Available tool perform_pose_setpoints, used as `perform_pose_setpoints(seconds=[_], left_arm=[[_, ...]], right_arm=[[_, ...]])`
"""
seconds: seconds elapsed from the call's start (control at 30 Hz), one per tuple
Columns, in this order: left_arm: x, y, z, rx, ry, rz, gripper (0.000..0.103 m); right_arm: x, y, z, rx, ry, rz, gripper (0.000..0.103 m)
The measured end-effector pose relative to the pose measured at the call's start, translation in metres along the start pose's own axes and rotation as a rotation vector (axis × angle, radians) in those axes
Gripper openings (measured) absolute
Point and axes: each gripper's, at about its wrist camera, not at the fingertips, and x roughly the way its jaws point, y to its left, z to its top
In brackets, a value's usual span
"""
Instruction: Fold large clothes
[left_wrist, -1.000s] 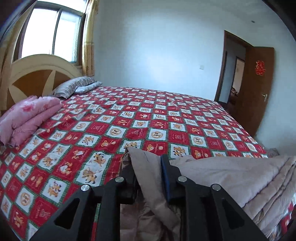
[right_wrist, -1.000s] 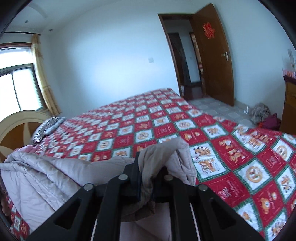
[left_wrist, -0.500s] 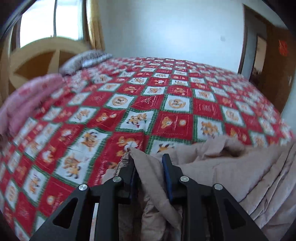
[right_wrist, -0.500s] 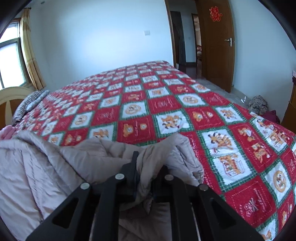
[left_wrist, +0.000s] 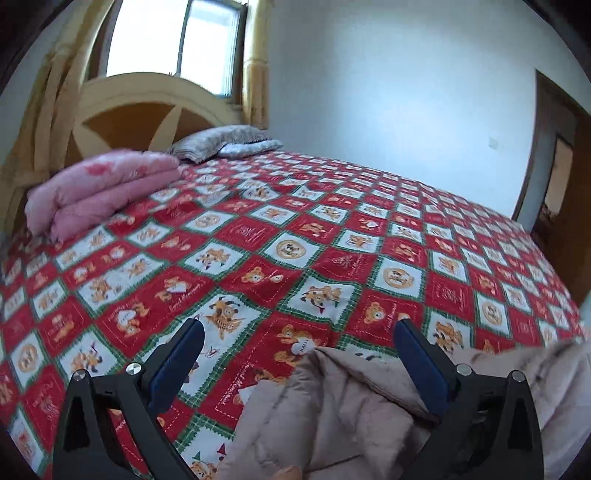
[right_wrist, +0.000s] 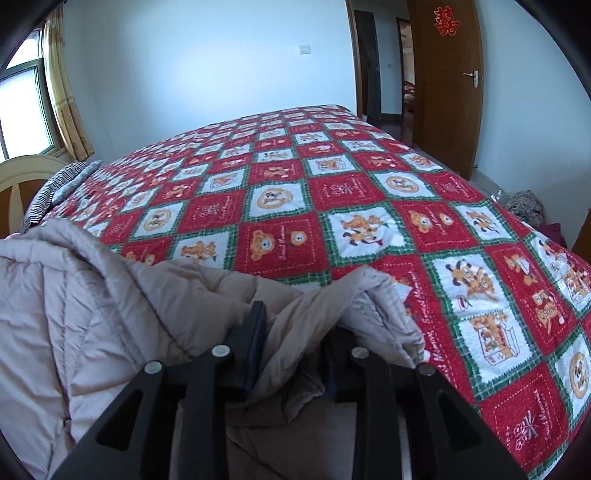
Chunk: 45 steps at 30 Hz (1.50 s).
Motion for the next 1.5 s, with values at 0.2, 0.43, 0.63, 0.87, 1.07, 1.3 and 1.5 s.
perform_pose_setpoints(seconds=[0.2, 0.43, 0.63, 0.87, 1.07, 1.3, 1.5], left_arm=[[-0.053, -0.047, -0.012, 0.175, -0.196, 0.072, 0.102], [-0.078, -0.080, -0.034, 0.279, -0.288, 0.075, 0.102], [-0.039, -0.083, -0.046, 0.337, -0.143, 0.140, 0.102], [-0.033, -0.047, -0.040, 0.185, -0.067, 0.142, 0.102], [-0.043, -0.079, -0.048, 0.335, -0.161, 0.164, 0.102], [0.012, -0.078, -0.037, 0.305, -0.001, 0.186, 0.102], [0.051, -0.082, -0.039, 0.307, 0.103, 0.158, 0.102]], right_arm=[[-0.011, 0.003, 0.018, 0.039, -0.015, 0.052, 0.059], [-0.043, 0.020, 0.024, 0.027, -0.106, 0.057, 0.088], [-0.080, 0.030, 0.022, 0.040, -0.232, 0.038, 0.103], [-0.109, 0.065, -0.028, -0.063, -0.255, 0.080, 0.103], [-0.038, 0.102, -0.052, -0.230, -0.096, -0.004, 0.098], [0.005, 0.086, -0.015, -0.179, -0.047, -0.069, 0.099], [0.027, 0.079, -0.011, -0.150, 0.001, -0.079, 0.102]])
